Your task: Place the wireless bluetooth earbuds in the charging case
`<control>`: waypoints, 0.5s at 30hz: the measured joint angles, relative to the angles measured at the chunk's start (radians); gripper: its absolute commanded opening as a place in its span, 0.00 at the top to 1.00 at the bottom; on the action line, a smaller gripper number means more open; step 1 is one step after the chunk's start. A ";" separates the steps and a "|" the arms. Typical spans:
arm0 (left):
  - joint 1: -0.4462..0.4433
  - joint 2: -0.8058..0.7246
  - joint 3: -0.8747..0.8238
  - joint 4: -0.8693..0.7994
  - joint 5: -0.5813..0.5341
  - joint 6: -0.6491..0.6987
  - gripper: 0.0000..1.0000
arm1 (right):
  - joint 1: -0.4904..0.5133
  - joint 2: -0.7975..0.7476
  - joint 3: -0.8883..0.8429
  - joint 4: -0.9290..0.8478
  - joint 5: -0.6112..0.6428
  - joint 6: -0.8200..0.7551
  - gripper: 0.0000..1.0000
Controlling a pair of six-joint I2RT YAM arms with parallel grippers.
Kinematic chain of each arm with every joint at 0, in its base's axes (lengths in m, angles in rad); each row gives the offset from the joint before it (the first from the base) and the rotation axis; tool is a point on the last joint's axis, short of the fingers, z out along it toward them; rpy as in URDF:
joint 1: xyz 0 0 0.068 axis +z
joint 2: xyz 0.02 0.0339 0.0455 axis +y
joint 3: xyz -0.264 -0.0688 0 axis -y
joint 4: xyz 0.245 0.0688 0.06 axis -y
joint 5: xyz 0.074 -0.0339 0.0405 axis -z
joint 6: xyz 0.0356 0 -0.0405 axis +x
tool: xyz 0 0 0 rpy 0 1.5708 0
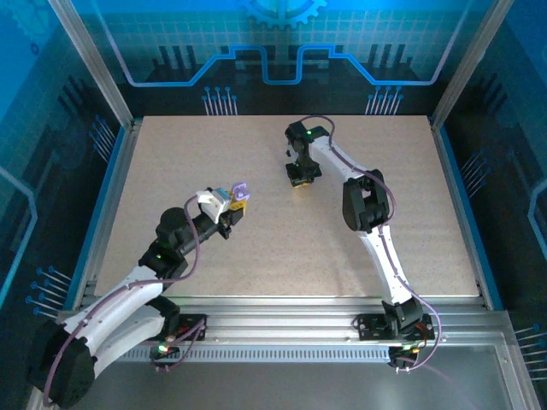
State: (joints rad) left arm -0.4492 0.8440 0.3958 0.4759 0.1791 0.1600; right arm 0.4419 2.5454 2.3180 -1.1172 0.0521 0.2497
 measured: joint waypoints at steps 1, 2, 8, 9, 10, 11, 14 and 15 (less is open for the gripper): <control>0.000 0.005 0.000 0.000 0.000 0.000 0.82 | 0.000 -0.003 -0.004 0.002 0.002 0.000 0.83; 0.000 0.011 0.000 0.000 0.000 -0.001 0.82 | 0.000 -0.011 -0.016 0.007 0.006 0.000 0.83; -0.002 0.061 0.000 0.028 0.000 -0.013 0.83 | 0.005 -0.115 -0.124 0.027 0.025 0.008 0.83; -0.004 0.070 0.000 0.036 0.000 -0.022 0.83 | 0.007 -0.137 -0.141 0.034 0.027 0.011 0.83; -0.007 0.080 0.000 0.044 0.000 -0.028 0.83 | 0.009 -0.166 -0.159 0.040 0.027 0.015 0.83; -0.011 0.091 0.000 0.051 0.000 -0.031 0.83 | 0.011 -0.196 -0.179 0.049 0.027 0.019 0.83; -0.026 0.126 0.000 0.079 0.000 -0.039 0.84 | 0.023 -0.286 -0.234 0.079 0.026 0.035 0.83; -0.031 0.139 0.000 0.090 0.000 -0.045 0.84 | 0.028 -0.316 -0.253 0.092 0.024 0.041 0.83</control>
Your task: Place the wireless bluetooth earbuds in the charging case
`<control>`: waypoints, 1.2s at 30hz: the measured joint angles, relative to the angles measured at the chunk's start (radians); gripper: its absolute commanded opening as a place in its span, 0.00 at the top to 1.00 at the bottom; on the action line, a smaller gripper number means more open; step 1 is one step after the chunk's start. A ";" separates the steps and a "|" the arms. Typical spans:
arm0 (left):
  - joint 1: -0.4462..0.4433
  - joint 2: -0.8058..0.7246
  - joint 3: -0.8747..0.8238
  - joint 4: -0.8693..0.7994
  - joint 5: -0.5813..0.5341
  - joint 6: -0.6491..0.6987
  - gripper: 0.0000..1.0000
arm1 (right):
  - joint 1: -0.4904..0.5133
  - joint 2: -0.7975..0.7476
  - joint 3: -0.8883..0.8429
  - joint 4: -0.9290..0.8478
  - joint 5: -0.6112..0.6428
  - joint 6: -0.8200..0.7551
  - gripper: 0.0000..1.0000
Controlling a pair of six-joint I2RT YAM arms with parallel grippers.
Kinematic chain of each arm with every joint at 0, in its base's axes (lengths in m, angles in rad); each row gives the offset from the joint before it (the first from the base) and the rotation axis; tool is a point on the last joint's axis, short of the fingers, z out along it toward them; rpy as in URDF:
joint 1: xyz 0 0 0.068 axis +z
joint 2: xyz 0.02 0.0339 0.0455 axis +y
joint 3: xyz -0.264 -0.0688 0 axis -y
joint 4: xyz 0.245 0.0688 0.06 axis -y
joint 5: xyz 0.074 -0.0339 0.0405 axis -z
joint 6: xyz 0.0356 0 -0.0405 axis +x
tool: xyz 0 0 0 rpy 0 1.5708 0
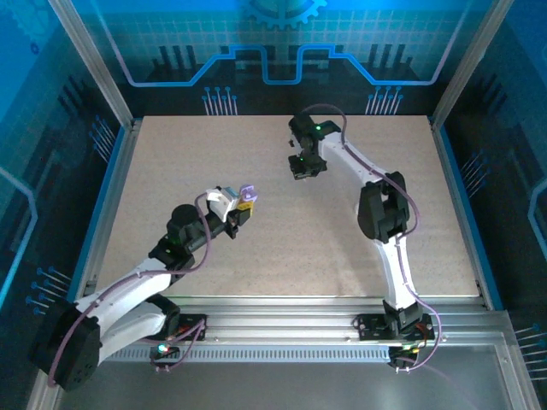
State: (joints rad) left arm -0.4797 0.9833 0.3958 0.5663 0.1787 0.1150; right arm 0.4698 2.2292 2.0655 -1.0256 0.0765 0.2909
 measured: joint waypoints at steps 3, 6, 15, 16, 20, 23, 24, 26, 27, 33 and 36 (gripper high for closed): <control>-0.013 0.040 0.000 0.031 0.000 -0.011 0.84 | 0.015 -0.089 -0.070 0.047 -0.007 0.020 0.83; -0.026 0.083 0.001 0.061 -0.007 -0.016 0.84 | 0.032 -0.165 -0.134 0.088 -0.018 0.043 0.83; -0.056 0.204 0.026 0.156 -0.037 -0.065 0.84 | 0.069 -0.405 -0.317 0.230 -0.056 0.117 0.83; -0.058 0.215 0.032 0.166 -0.038 -0.068 0.84 | 0.073 -0.435 -0.340 0.250 -0.061 0.127 0.83; -0.063 0.255 0.058 0.208 -0.049 -0.090 0.84 | 0.082 -0.552 -0.432 0.330 -0.088 0.170 0.83; -0.067 0.273 0.073 0.233 -0.053 -0.092 0.84 | 0.087 -0.626 -0.501 0.396 -0.113 0.207 0.83; -0.070 0.278 0.079 0.240 -0.053 -0.095 0.84 | 0.090 -0.647 -0.521 0.417 -0.121 0.220 0.83; -0.074 0.287 0.086 0.251 -0.055 -0.099 0.84 | 0.100 -0.683 -0.561 0.458 -0.136 0.245 0.83; -0.076 0.292 0.090 0.257 -0.055 -0.103 0.84 | 0.106 -0.699 -0.580 0.479 -0.142 0.258 0.83; -0.090 0.312 0.107 0.283 -0.056 -0.116 0.84 | 0.147 -0.772 -0.691 0.604 -0.168 0.338 0.83; -0.094 0.313 0.108 0.296 -0.059 -0.117 0.84 | 0.163 -0.797 -0.732 0.653 -0.172 0.377 0.83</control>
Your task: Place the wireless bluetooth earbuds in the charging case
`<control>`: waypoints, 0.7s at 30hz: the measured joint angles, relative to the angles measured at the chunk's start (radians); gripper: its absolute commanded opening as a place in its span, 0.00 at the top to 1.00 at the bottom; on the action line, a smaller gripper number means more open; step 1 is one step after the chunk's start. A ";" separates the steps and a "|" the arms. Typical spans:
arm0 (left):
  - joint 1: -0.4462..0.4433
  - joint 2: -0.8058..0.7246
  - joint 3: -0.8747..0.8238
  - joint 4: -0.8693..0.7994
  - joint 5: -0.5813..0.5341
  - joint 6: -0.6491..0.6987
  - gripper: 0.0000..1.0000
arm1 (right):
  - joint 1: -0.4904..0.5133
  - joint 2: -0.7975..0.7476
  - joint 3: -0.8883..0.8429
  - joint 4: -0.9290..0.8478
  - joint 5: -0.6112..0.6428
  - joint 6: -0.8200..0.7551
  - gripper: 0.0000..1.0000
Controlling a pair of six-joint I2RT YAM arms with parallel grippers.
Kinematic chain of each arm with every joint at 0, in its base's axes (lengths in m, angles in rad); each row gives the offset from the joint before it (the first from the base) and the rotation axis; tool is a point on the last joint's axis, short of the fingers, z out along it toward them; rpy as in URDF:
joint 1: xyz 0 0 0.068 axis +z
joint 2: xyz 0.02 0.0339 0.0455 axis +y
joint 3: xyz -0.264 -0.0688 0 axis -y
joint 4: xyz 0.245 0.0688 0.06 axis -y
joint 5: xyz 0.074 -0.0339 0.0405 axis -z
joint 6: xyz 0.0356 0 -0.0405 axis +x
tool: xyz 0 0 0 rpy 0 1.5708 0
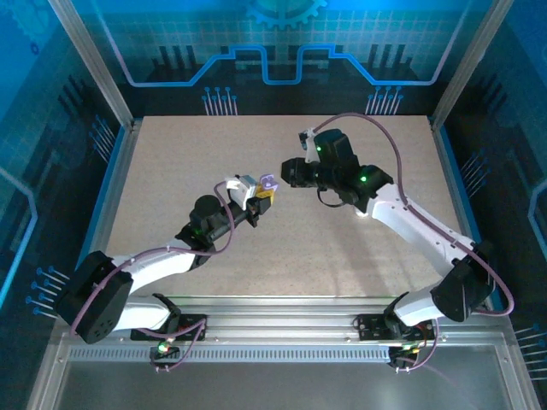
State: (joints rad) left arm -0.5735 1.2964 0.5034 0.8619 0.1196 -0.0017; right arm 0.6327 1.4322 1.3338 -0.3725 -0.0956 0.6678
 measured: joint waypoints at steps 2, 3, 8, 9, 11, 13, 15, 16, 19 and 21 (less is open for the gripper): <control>-0.002 0.000 0.000 0.005 0.000 0.000 0.84 | 0.010 -0.013 -0.022 0.032 -0.001 0.023 0.83; -0.002 0.000 0.000 0.007 0.000 0.000 0.84 | 0.014 -0.019 -0.034 0.047 -0.002 0.034 0.83; -0.006 0.001 0.001 0.016 0.000 0.000 0.84 | 0.024 -0.031 -0.077 0.110 -0.003 0.081 0.83; -0.007 0.001 0.001 0.018 0.000 0.000 0.84 | 0.026 -0.033 -0.085 0.119 -0.003 0.090 0.83; -0.008 0.001 0.001 0.024 0.000 0.000 0.84 | 0.030 -0.033 -0.100 0.137 -0.003 0.108 0.83; -0.011 0.001 0.001 0.029 0.000 0.000 0.84 | 0.034 -0.033 -0.111 0.154 -0.004 0.122 0.83; -0.013 0.001 0.001 0.035 0.000 0.000 0.84 | 0.036 -0.033 -0.117 0.168 -0.011 0.134 0.82; -0.013 0.001 0.001 0.038 0.000 0.000 0.84 | 0.038 -0.033 -0.119 0.175 -0.012 0.139 0.83; -0.013 0.001 0.001 0.043 0.000 0.000 0.84 | 0.042 -0.033 -0.124 0.193 -0.016 0.152 0.83; -0.013 0.001 0.001 0.042 0.000 0.000 0.84 | 0.043 -0.033 -0.128 0.206 -0.018 0.160 0.83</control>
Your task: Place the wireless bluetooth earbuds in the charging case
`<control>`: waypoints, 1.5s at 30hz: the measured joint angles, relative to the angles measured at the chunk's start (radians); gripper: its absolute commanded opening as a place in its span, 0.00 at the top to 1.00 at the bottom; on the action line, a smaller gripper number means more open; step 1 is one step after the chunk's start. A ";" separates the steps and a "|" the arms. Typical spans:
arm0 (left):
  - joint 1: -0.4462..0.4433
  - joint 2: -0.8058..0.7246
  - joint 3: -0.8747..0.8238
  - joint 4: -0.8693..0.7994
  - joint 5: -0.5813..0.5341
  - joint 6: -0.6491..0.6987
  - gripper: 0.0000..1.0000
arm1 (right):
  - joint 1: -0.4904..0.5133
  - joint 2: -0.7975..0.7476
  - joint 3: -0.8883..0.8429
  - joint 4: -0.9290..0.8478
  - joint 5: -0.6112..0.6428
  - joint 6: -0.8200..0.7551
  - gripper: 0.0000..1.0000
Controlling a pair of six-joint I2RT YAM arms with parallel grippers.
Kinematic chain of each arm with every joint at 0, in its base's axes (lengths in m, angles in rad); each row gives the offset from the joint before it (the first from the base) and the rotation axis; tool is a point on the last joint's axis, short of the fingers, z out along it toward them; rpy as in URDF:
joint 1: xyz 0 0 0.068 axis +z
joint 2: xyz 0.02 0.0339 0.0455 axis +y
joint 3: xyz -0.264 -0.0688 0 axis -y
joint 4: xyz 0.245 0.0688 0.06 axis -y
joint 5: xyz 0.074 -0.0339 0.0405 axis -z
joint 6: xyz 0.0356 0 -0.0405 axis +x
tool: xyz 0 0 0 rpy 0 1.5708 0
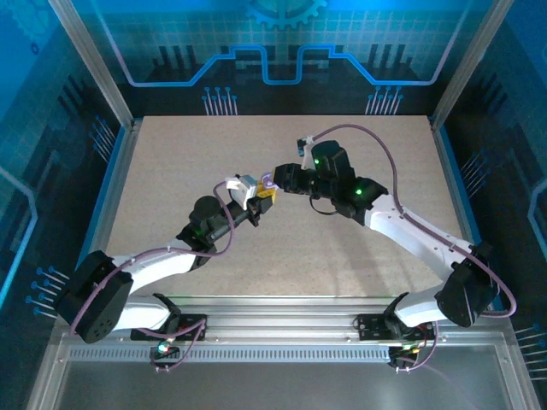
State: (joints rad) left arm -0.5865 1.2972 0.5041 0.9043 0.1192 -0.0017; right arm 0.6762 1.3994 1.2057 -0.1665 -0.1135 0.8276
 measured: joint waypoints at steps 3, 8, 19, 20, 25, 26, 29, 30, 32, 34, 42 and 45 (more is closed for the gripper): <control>-0.001 0.000 0.000 0.000 0.000 0.000 0.84 | 0.001 0.000 -0.005 0.012 0.000 0.008 0.82; -0.004 0.000 0.000 0.011 0.000 0.000 0.84 | 0.006 0.000 -0.017 0.019 0.000 0.018 0.83; -0.006 0.000 0.000 0.026 0.000 -0.001 0.84 | 0.006 0.000 -0.030 0.045 0.001 0.030 0.83; -0.006 0.000 0.000 0.026 0.000 -0.001 0.84 | 0.006 0.000 -0.031 0.048 0.001 0.030 0.83; -0.006 0.000 0.000 0.027 0.000 -0.001 0.84 | 0.011 0.000 -0.034 0.048 0.013 0.030 0.83; -0.006 0.000 0.000 0.027 0.000 -0.001 0.84 | 0.013 0.000 -0.034 0.048 0.020 0.030 0.83; -0.006 0.000 0.000 0.031 0.000 -0.001 0.84 | 0.021 0.000 -0.034 0.041 0.036 0.029 0.83; -0.006 0.000 0.000 0.031 0.000 -0.001 0.84 | 0.024 0.000 -0.034 0.040 0.043 0.029 0.83; -0.006 0.000 0.000 0.031 0.000 -0.001 0.84 | 0.030 0.000 -0.035 0.041 0.058 0.030 0.83; -0.006 0.000 0.000 0.030 0.000 -0.001 0.84 | 0.036 -0.001 -0.040 0.046 0.074 0.029 0.83; -0.010 0.000 0.000 0.029 0.000 -0.001 0.84 | 0.050 -0.025 -0.074 0.075 0.109 0.029 0.82; -0.011 0.000 0.000 0.029 0.000 -0.001 0.84 | 0.050 -0.031 -0.078 0.075 0.110 0.029 0.81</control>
State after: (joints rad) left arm -0.5980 1.2972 0.5041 0.9337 0.1192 -0.0025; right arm 0.7265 1.3685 1.1278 -0.0917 -0.0036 0.8570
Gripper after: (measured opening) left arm 0.221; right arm 0.182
